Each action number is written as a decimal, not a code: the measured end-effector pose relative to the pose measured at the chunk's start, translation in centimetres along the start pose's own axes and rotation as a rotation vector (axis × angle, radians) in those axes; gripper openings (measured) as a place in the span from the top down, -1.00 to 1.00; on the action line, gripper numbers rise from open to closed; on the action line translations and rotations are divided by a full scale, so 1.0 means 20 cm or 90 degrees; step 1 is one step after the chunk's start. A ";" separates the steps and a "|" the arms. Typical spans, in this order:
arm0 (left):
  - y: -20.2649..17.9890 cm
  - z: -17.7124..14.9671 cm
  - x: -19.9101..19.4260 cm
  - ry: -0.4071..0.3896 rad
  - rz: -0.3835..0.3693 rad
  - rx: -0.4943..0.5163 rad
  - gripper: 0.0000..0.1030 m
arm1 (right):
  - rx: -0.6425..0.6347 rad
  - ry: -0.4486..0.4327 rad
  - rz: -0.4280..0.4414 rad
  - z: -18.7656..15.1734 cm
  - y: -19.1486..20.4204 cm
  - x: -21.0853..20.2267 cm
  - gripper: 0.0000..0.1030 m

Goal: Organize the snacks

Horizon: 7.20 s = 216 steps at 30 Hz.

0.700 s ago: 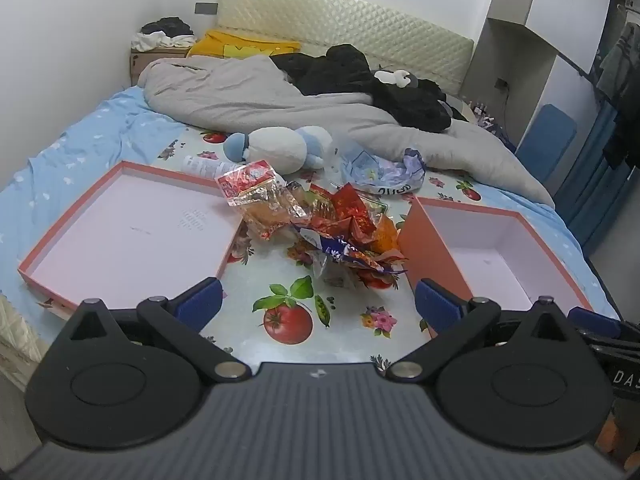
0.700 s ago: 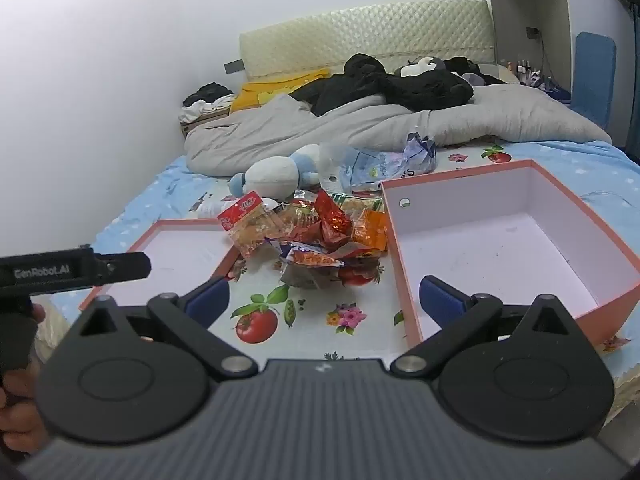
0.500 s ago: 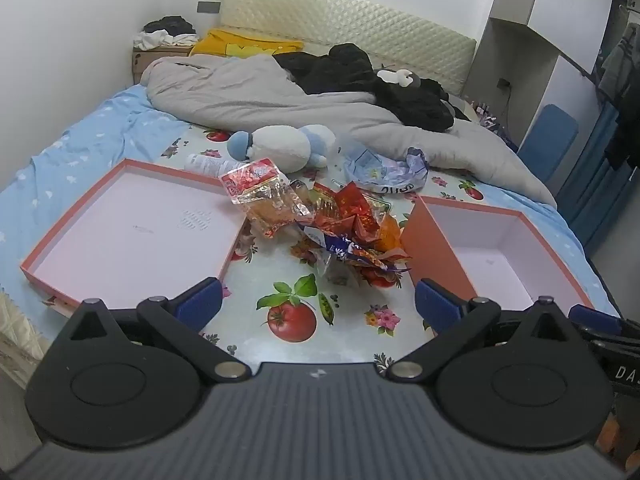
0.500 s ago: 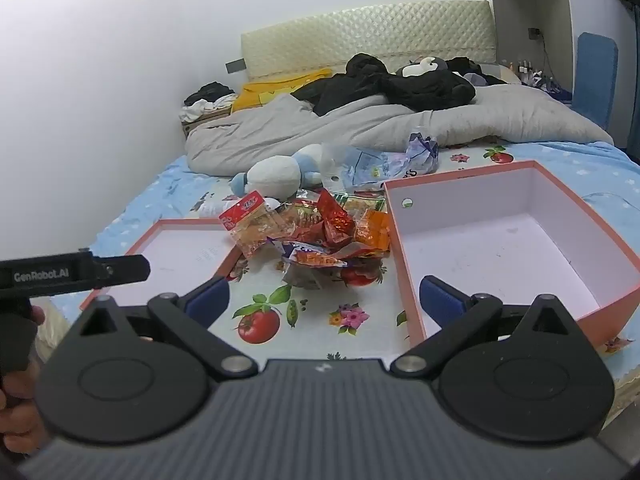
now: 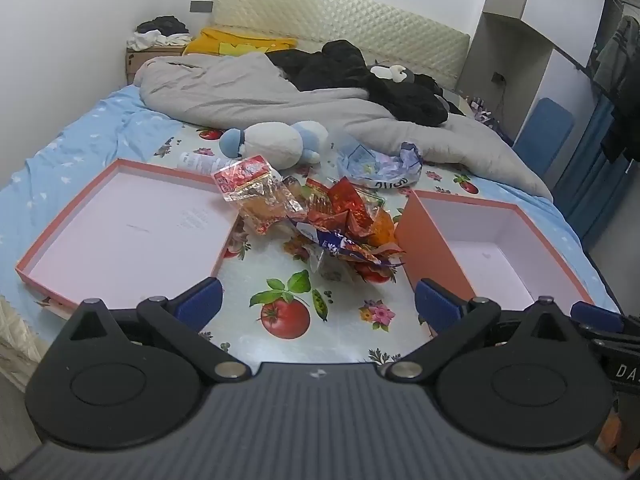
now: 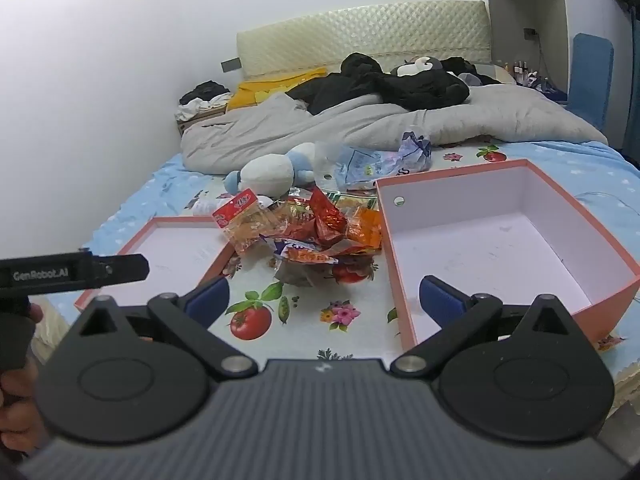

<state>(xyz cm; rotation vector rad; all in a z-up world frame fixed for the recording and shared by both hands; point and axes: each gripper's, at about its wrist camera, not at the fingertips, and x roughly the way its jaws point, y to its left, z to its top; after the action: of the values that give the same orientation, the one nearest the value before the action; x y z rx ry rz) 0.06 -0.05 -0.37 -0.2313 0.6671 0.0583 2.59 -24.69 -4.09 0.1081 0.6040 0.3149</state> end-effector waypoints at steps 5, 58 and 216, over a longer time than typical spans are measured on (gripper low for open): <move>-0.02 -0.01 0.02 0.000 -0.001 0.005 -1.00 | 0.002 -0.006 -0.004 0.01 -0.01 -0.02 -1.00; -0.01 -0.04 0.05 0.009 -0.003 0.004 -1.00 | -0.003 0.014 -0.001 -0.01 0.00 0.01 -1.00; 0.43 -0.24 1.03 0.247 -0.096 -0.058 -0.75 | -0.117 0.127 0.005 -0.47 0.07 0.72 -0.68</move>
<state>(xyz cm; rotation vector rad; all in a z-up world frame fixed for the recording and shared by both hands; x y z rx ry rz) 12.30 6.79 -18.42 -0.3847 1.0313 -0.1036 8.11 -18.63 -19.30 -0.0991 0.7694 0.3905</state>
